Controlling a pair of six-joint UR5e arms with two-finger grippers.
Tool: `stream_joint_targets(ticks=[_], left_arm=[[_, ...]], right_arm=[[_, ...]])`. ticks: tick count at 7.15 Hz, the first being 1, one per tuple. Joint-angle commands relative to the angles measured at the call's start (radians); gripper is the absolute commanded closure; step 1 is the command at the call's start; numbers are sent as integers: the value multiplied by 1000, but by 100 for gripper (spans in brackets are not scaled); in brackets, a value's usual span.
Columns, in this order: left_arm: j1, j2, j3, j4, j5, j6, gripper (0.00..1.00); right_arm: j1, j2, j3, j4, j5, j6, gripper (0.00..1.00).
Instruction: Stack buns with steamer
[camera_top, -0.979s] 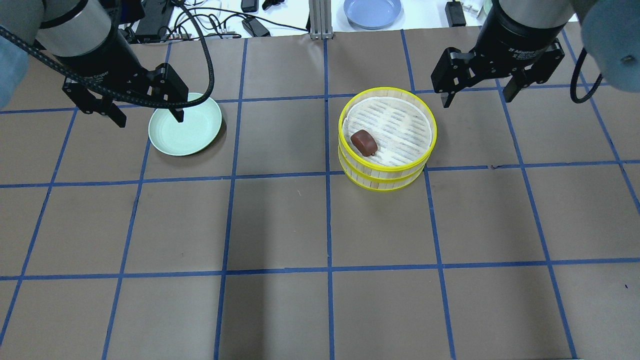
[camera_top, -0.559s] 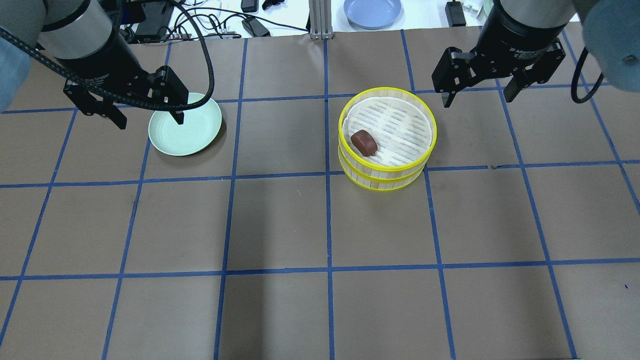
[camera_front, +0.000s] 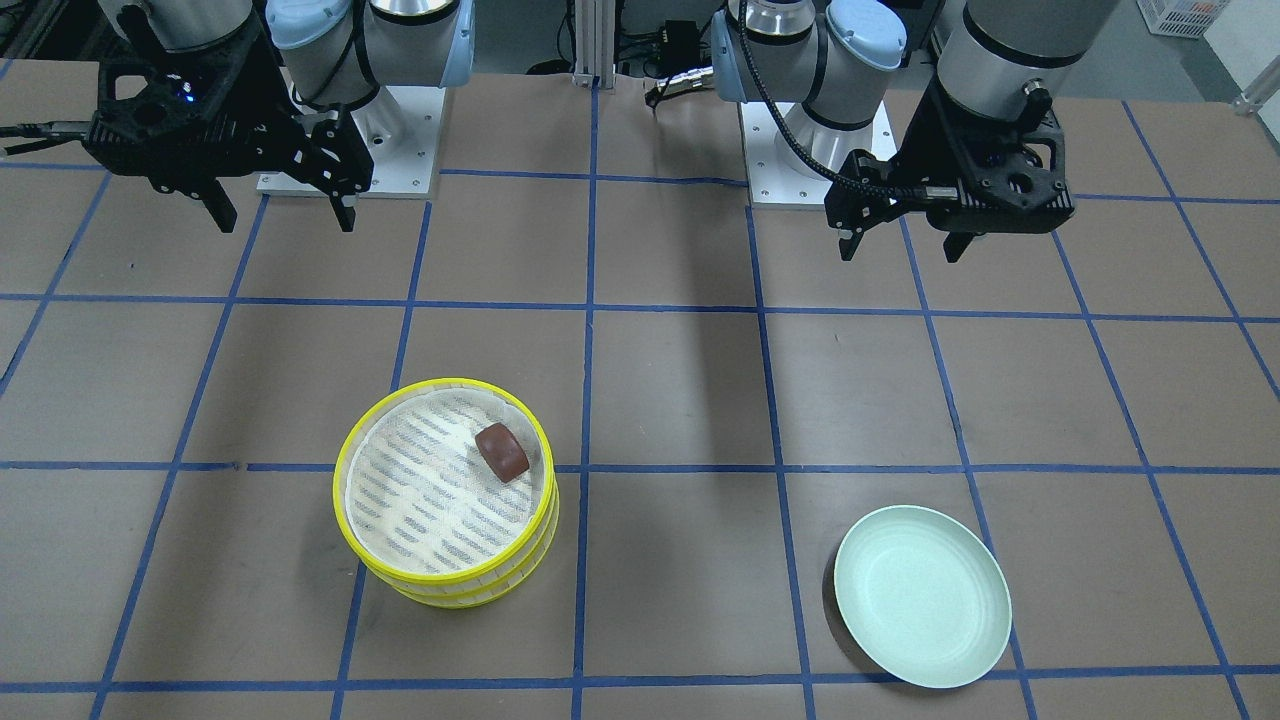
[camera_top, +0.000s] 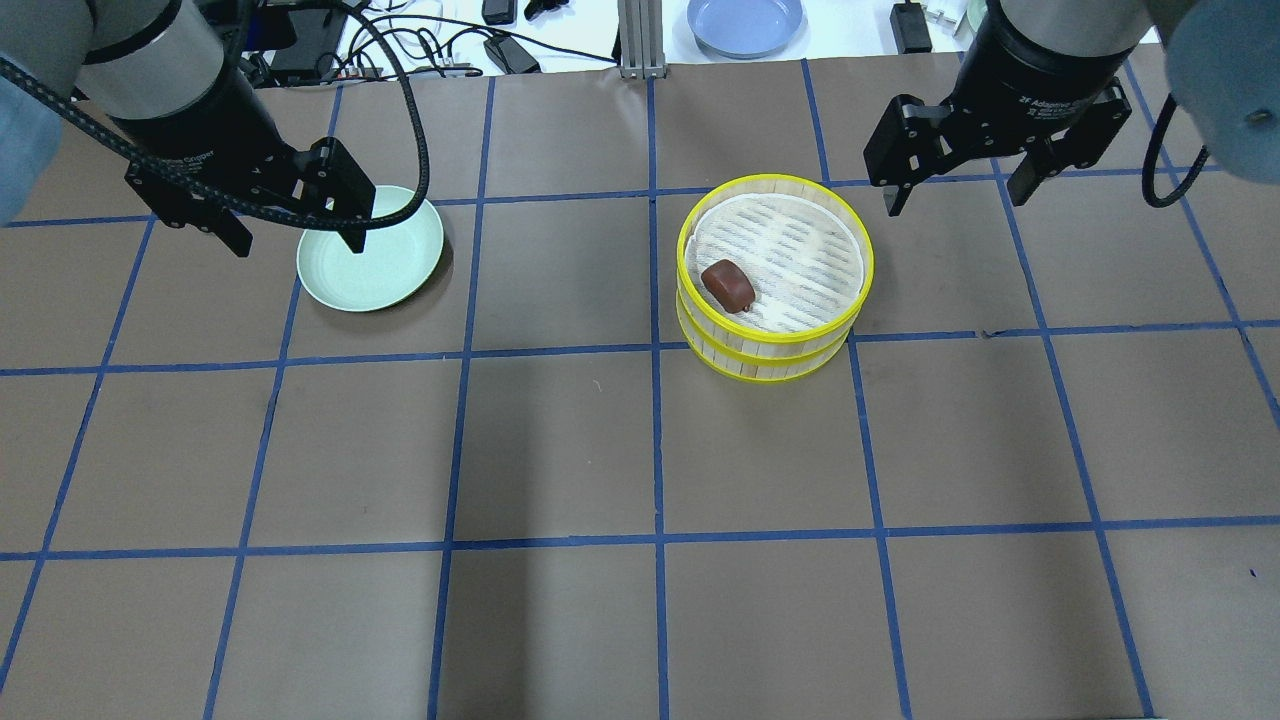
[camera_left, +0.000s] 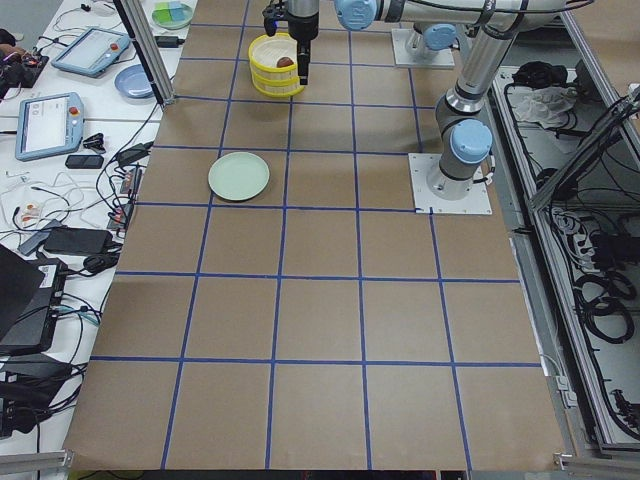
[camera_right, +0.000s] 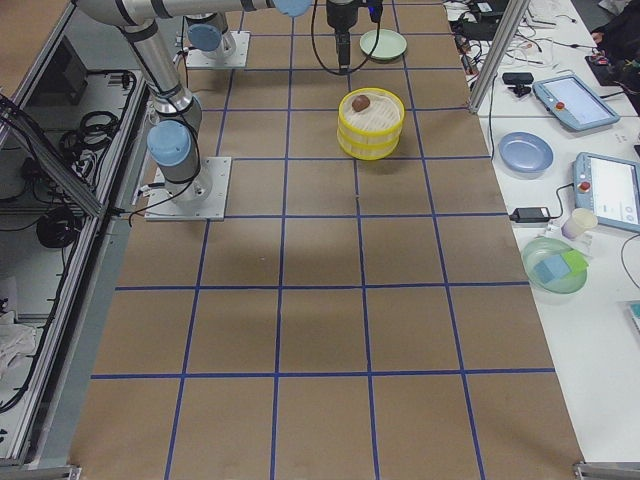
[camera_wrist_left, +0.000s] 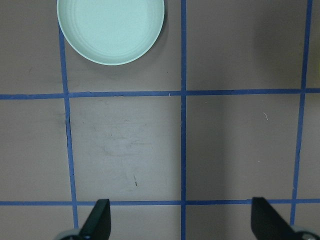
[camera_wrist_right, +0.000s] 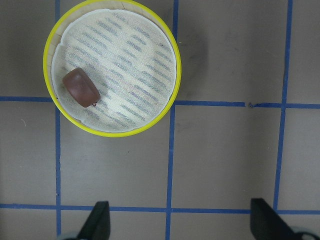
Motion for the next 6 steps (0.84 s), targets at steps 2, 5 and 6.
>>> stream_joint_targets(ticks=[2,5,6], left_arm=[[3,-1,-13,-3,1,0,0],[3,1,-27,0,1,3,0],[3,1,-27,0,1,1,0]], right_arm=[[-1,0,1,0,1,0,0],[1,2,1,-3,2,2,0],[1,0,1,-1,1,2,0]])
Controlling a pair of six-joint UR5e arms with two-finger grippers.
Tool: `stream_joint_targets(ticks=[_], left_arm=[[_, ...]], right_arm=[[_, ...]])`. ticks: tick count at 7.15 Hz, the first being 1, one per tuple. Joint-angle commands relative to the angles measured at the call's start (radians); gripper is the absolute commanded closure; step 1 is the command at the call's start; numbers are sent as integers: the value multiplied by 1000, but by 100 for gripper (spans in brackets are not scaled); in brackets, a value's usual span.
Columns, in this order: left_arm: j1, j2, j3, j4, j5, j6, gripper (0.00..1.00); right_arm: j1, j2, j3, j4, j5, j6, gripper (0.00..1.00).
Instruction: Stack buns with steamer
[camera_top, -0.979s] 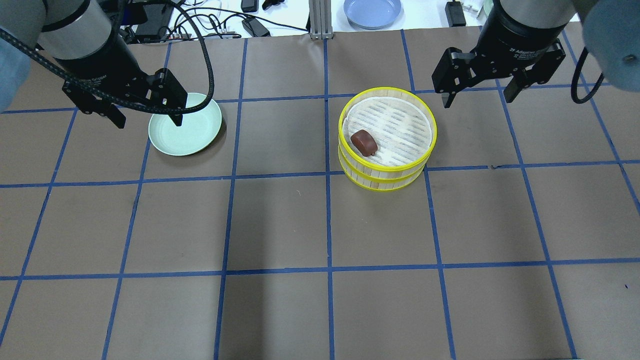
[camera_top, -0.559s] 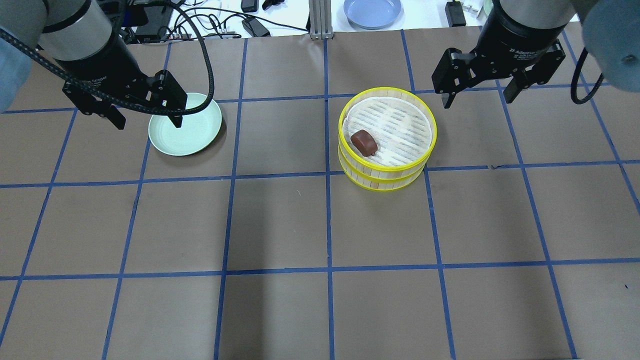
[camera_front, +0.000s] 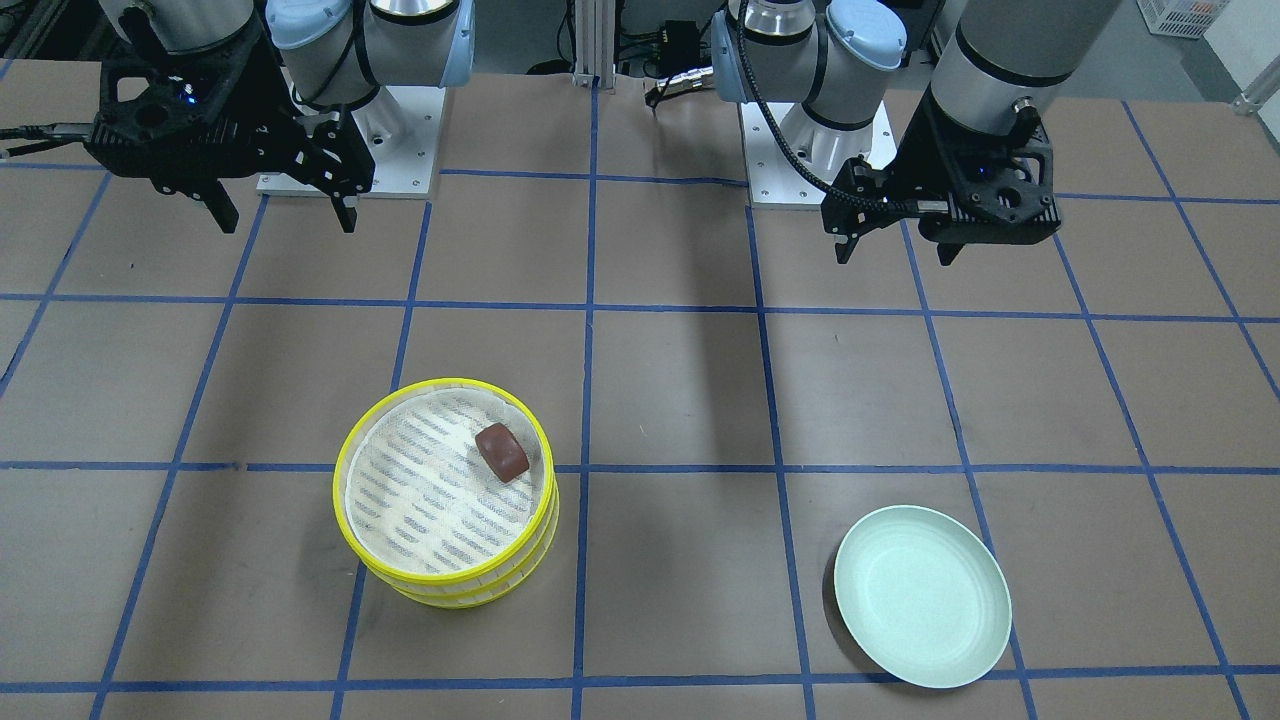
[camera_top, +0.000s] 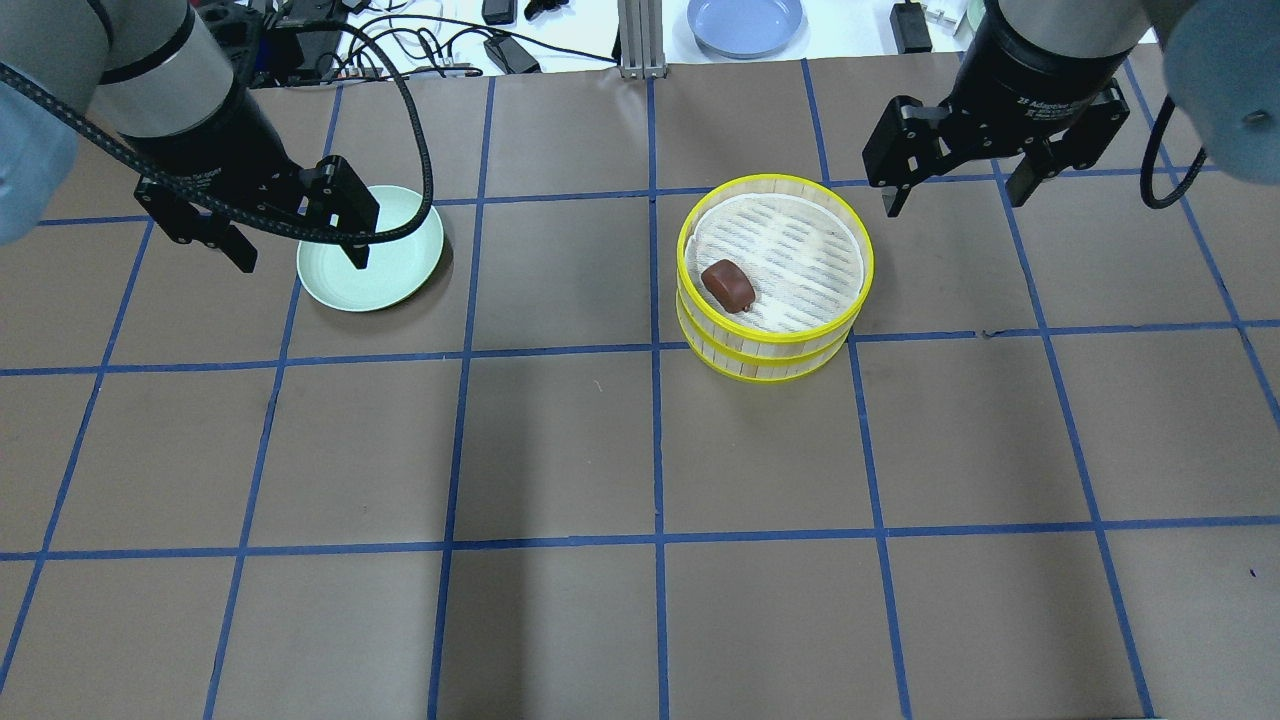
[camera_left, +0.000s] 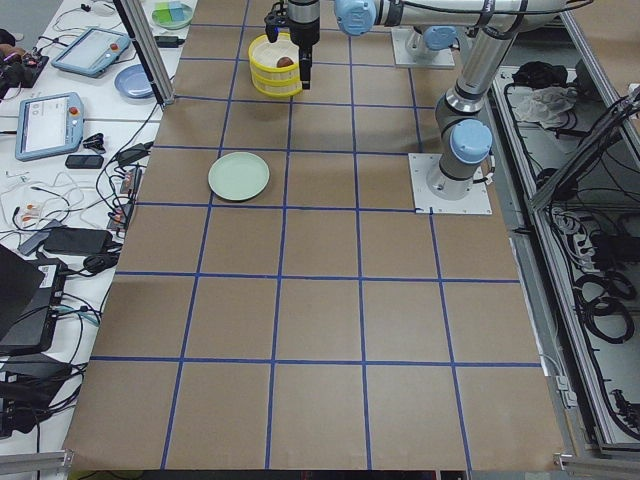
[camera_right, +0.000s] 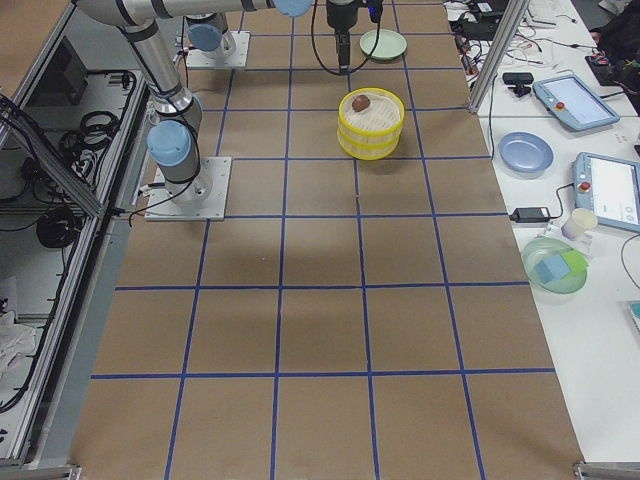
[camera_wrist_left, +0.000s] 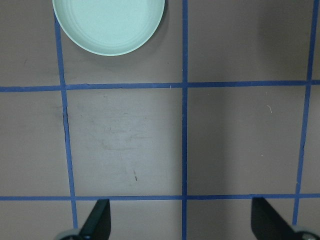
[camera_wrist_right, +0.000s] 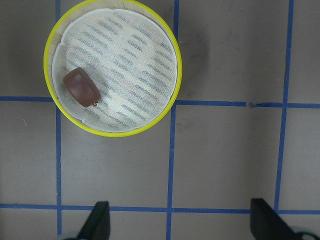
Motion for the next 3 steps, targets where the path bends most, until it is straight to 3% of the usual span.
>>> stream_joint_targets(ticks=[1,3], left_arm=[[0,0,-1,0,-1,1,0],[0,0,-1,3,-1,1,0]], right_arm=[[0,-1,0,-1,1,0,0],[0,-1,0,-1,1,0,0]])
